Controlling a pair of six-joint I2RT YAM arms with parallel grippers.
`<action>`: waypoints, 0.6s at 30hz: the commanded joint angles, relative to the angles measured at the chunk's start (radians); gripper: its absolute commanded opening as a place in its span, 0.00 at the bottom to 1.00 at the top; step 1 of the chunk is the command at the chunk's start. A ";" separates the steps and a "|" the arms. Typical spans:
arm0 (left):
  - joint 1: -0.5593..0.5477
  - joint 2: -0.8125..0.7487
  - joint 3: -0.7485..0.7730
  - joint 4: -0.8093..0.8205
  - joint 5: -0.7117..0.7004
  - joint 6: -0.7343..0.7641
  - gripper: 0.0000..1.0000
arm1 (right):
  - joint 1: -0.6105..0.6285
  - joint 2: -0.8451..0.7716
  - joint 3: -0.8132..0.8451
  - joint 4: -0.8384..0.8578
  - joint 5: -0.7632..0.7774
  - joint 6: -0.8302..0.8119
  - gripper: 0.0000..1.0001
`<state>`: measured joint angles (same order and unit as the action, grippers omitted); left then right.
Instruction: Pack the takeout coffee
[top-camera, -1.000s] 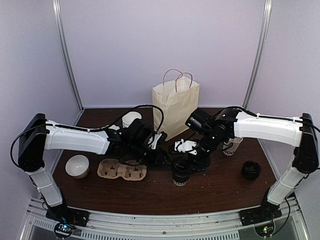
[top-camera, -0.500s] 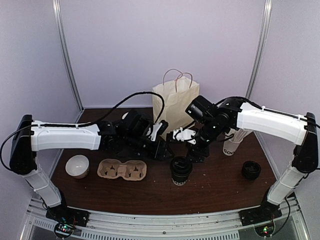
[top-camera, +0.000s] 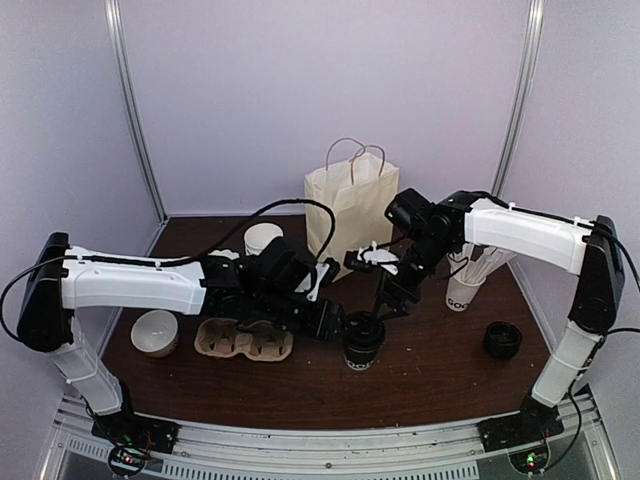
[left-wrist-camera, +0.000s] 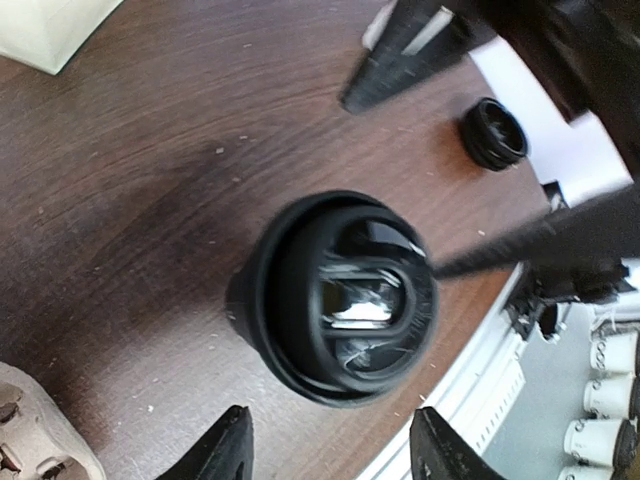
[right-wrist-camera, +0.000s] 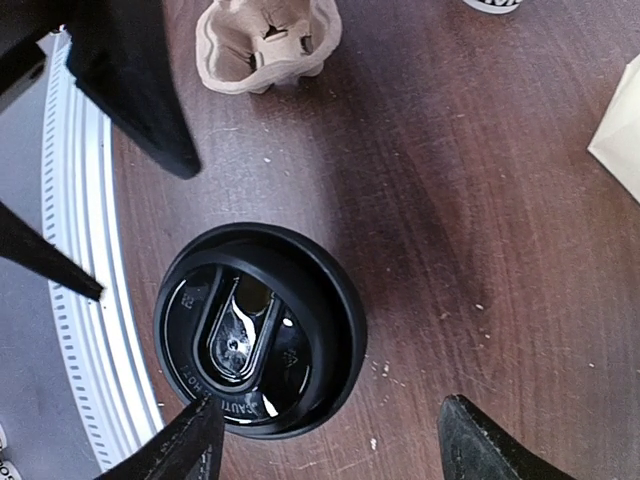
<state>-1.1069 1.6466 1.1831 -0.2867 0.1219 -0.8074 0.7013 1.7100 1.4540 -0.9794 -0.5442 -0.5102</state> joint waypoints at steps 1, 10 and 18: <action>0.006 0.040 -0.003 0.029 -0.036 -0.045 0.57 | 0.000 0.022 -0.024 -0.007 -0.090 0.020 0.77; 0.061 0.098 0.025 0.059 0.004 -0.032 0.57 | 0.000 -0.022 -0.095 -0.010 -0.114 0.027 0.77; 0.114 0.119 0.029 0.096 0.041 -0.014 0.57 | 0.000 -0.034 -0.112 -0.044 -0.141 0.038 0.77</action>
<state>-1.0122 1.7481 1.1851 -0.2398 0.1440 -0.8394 0.7013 1.7054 1.3548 -0.9871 -0.6552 -0.4862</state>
